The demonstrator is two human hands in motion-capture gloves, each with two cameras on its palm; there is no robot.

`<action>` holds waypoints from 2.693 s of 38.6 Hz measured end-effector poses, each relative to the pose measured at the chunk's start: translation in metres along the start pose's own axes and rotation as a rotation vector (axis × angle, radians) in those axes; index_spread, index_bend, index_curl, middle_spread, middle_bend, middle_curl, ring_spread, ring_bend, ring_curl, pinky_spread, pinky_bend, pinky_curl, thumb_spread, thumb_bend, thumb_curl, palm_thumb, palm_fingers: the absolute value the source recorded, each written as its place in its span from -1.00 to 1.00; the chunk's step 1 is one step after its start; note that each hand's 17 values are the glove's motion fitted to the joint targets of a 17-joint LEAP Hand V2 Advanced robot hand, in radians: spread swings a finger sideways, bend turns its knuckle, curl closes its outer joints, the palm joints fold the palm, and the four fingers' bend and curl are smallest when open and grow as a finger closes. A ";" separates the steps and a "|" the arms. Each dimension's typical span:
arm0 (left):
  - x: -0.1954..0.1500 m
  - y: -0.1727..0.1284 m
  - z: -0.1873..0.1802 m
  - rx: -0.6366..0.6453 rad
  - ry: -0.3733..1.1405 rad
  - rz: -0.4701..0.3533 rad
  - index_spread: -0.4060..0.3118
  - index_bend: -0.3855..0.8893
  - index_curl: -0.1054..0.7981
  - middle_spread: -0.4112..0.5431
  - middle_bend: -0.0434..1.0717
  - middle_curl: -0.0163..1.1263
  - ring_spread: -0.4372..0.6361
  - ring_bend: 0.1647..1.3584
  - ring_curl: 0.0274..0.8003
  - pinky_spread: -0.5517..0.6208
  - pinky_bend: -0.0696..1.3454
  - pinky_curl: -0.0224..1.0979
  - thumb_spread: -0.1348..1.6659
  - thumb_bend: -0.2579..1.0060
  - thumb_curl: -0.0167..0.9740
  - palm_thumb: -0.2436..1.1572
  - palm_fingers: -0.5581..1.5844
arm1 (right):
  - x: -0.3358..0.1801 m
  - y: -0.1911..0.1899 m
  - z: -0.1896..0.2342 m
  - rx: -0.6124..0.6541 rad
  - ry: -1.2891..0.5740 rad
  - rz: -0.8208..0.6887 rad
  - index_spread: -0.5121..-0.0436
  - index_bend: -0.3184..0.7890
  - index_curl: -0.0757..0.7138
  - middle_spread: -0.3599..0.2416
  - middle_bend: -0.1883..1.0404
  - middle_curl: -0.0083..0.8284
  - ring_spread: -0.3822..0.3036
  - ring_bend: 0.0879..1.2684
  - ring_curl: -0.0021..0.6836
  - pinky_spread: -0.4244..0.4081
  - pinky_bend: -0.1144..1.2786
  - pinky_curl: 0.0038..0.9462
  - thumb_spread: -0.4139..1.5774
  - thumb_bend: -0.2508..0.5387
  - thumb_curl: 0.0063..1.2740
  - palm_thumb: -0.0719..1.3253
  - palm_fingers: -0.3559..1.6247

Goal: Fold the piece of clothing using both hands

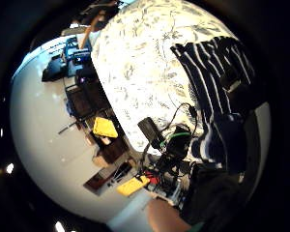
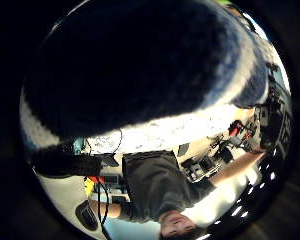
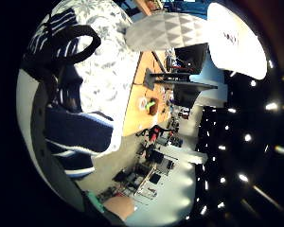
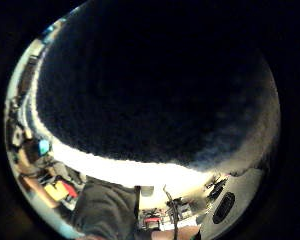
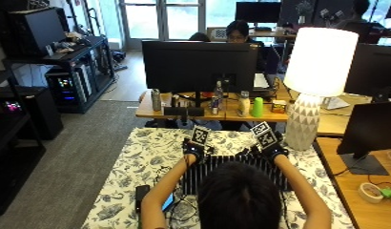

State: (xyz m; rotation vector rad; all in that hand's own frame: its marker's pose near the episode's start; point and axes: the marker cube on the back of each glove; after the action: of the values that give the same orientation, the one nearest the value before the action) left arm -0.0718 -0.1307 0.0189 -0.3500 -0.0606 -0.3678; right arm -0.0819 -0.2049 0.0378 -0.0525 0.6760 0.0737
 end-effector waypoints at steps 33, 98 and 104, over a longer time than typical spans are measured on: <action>0.024 -0.023 0.040 0.068 0.116 -0.023 -0.13 -0.19 -0.21 -0.21 -0.79 -0.35 -0.38 -0.35 0.02 -0.21 -0.20 -0.20 0.79 -0.45 -0.52 -0.21 0.00 | 0.043 -0.006 0.061 0.005 -0.377 0.432 -0.06 -0.24 -0.16 -0.23 -0.27 0.09 -0.30 -0.31 0.17 -0.11 -0.26 -0.24 0.61 -0.45 -0.58 0.05 0.22; -0.112 0.048 0.033 0.238 0.348 0.002 0.15 -0.24 -0.33 0.22 -0.58 -0.45 0.07 -0.01 -0.17 0.22 0.22 -0.31 0.53 -0.60 -0.50 -0.32 -0.25 | -0.309 0.021 -0.116 -0.185 -0.979 -0.378 0.27 -0.26 -0.01 -0.26 0.08 0.31 -0.49 0.06 0.47 -0.58 0.35 0.06 -0.09 -0.47 -0.06 0.44 0.61; -0.131 0.034 0.049 0.259 0.365 -0.050 0.16 -0.24 -0.33 0.20 -0.60 -0.44 0.03 -0.01 -0.18 0.19 0.21 -0.32 0.56 -0.60 -0.51 -0.30 -0.24 | -0.313 0.026 -0.117 -0.272 -1.194 -0.233 0.20 -0.42 -0.19 -0.25 -0.14 0.20 -0.44 0.16 0.47 -0.62 0.35 0.02 0.14 -0.41 -0.10 0.43 0.41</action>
State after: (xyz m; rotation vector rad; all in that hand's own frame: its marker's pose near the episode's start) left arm -0.1811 -0.0398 0.0381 -0.0215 0.2391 -0.4628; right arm -0.4003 -0.2037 0.1427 -0.3194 -0.5386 -0.0343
